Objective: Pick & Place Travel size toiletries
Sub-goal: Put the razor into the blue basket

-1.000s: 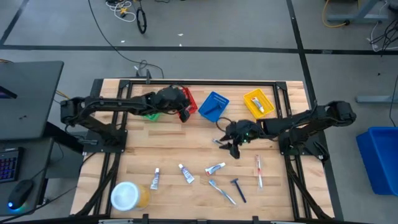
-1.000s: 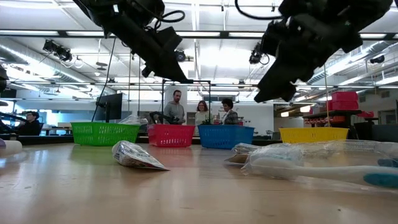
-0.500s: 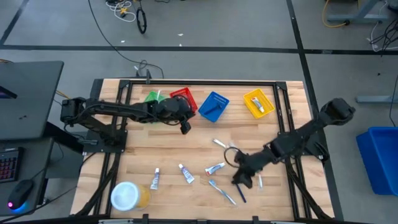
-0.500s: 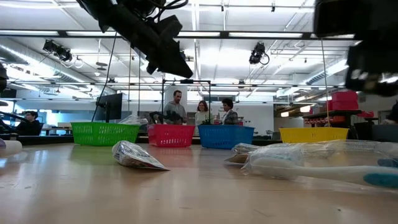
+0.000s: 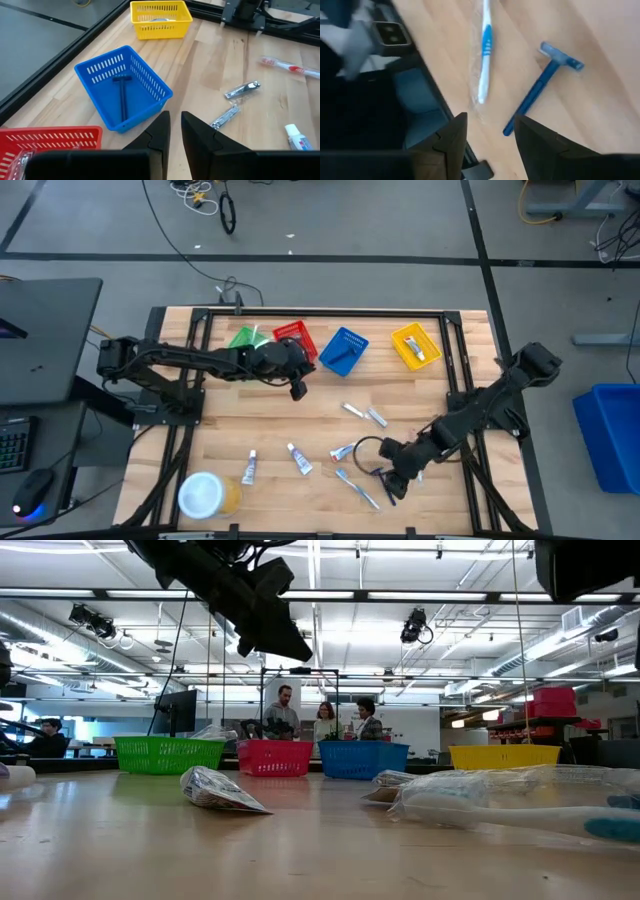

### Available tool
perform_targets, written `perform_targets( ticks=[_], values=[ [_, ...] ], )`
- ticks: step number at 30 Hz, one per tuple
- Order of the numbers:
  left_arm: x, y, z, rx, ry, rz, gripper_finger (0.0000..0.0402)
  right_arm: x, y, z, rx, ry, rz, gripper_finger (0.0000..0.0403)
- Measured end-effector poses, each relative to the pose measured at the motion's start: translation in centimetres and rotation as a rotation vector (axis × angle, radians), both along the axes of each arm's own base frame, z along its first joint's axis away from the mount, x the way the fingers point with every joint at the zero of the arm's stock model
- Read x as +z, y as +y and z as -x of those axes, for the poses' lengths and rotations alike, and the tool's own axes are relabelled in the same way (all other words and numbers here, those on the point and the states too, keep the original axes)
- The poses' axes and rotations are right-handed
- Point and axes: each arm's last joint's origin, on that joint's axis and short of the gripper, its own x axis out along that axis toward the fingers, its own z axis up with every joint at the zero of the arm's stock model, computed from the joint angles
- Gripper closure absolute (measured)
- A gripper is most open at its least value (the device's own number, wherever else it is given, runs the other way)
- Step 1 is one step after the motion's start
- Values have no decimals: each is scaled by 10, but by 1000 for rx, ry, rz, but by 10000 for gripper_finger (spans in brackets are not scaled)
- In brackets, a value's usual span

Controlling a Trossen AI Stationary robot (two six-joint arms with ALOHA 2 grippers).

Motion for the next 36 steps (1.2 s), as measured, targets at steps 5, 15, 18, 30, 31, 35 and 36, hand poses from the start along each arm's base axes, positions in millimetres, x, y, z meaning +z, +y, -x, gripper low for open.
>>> perform_targets(
  ticks=[5,15,18,30,31,35,36],
  values=[
    [0,-1,0,-2,-1,3,350,-17,11,-14,-10,96,46,236],
    [0,-1,0,2,5,-3,350,-44,14,-21,-33,140,156,238],
    [-2,-1,-1,4,8,1,350,-52,14,-21,-29,159,192,238],
    [-3,-1,-1,1,13,10,350,-63,11,-20,141,152,321,297],
    [-3,-1,-1,1,13,10,350,-63,11,-19,154,151,329,307],
    [-3,-1,-1,-3,18,-3,350,-63,8,-20,179,150,339,346],
    [-3,-1,-1,2,19,-7,350,-62,6,-21,182,151,333,352]
  ],
)
